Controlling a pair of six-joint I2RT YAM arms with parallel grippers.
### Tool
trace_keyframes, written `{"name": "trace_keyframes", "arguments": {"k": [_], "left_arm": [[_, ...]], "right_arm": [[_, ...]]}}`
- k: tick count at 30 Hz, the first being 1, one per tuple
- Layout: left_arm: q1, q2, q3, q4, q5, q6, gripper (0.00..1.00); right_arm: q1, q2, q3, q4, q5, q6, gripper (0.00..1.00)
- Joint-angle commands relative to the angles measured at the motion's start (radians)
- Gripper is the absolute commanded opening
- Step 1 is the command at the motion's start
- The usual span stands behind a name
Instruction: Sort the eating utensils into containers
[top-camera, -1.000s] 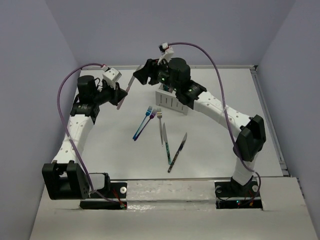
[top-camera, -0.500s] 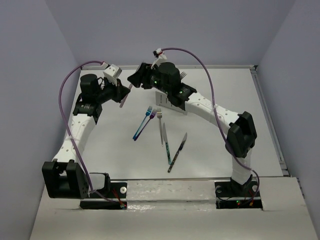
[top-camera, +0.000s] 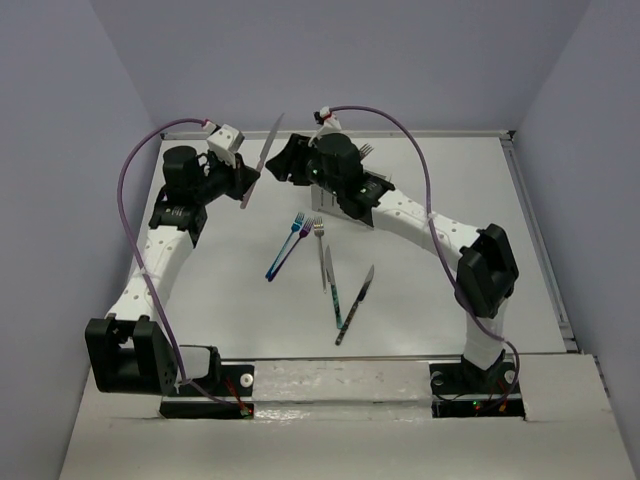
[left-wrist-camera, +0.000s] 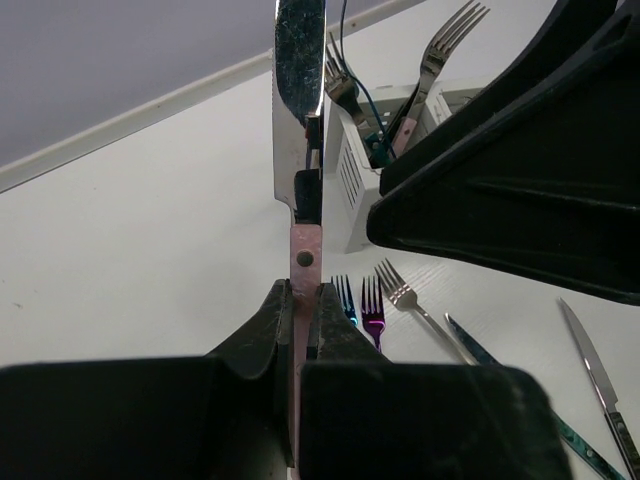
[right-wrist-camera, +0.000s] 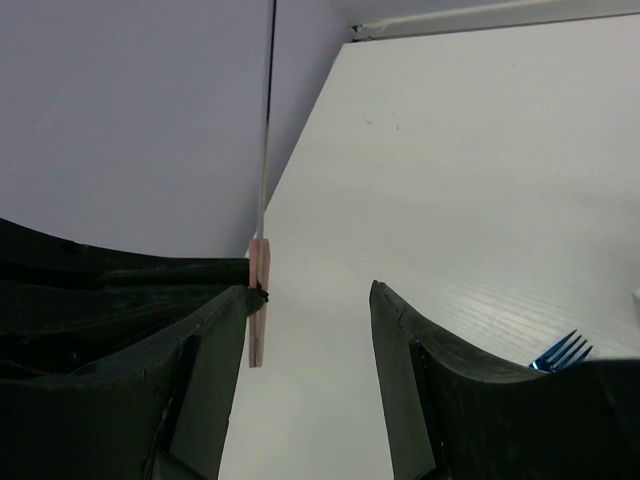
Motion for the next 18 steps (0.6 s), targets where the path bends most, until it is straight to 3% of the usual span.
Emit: {"name": "trace_keyframes", "arguments": {"k": [1, 18], "left_arm": [[-0.012, -0.017, 0.026, 0.059, 0.02, -0.009, 0.0], [-0.018, -0.013, 0.02, 0.066, 0.032, -0.006, 0.0]], "right_arm": [[0.009, 0.037, 0.101, 0.025, -0.021, 0.012, 0.58], [0.009, 0.161, 0.229, 0.026, -0.116, 0.042, 0.53]]}}
